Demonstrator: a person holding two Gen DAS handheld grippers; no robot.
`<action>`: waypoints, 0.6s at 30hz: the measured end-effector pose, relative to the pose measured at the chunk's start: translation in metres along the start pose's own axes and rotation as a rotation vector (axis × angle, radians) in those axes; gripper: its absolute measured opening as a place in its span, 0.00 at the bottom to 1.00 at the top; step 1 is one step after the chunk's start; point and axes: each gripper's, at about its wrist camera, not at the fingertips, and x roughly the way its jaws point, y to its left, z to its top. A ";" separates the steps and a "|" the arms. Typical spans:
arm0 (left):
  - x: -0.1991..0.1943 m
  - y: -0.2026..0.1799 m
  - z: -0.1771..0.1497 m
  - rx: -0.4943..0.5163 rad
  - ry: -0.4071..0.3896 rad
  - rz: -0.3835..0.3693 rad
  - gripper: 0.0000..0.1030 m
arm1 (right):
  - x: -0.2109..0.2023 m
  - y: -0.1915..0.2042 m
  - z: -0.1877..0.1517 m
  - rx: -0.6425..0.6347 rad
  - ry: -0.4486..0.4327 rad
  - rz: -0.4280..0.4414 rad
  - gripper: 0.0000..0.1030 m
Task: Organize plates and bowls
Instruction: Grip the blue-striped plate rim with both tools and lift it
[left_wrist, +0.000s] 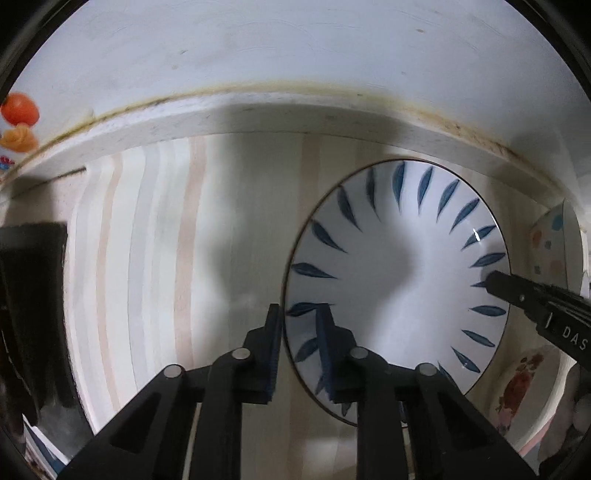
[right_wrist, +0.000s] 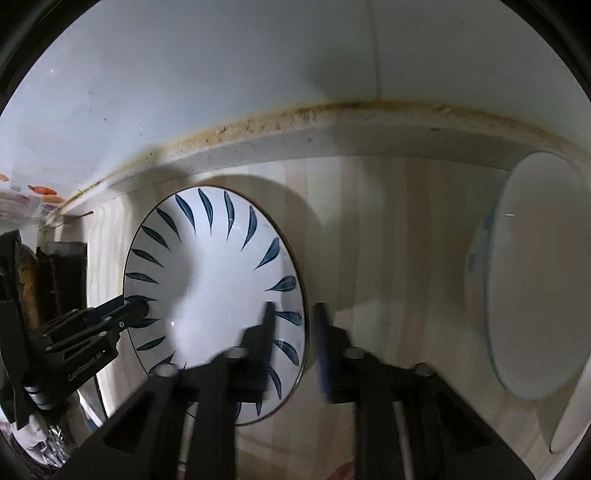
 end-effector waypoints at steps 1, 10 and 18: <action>0.000 -0.003 -0.002 0.007 -0.006 0.012 0.16 | 0.001 0.000 0.000 -0.007 -0.002 -0.003 0.13; -0.026 -0.011 -0.020 0.028 -0.048 -0.039 0.11 | -0.011 0.004 -0.011 -0.039 -0.043 -0.012 0.13; -0.070 -0.019 -0.039 0.070 -0.146 -0.022 0.13 | -0.033 0.025 -0.031 -0.078 -0.056 -0.079 0.06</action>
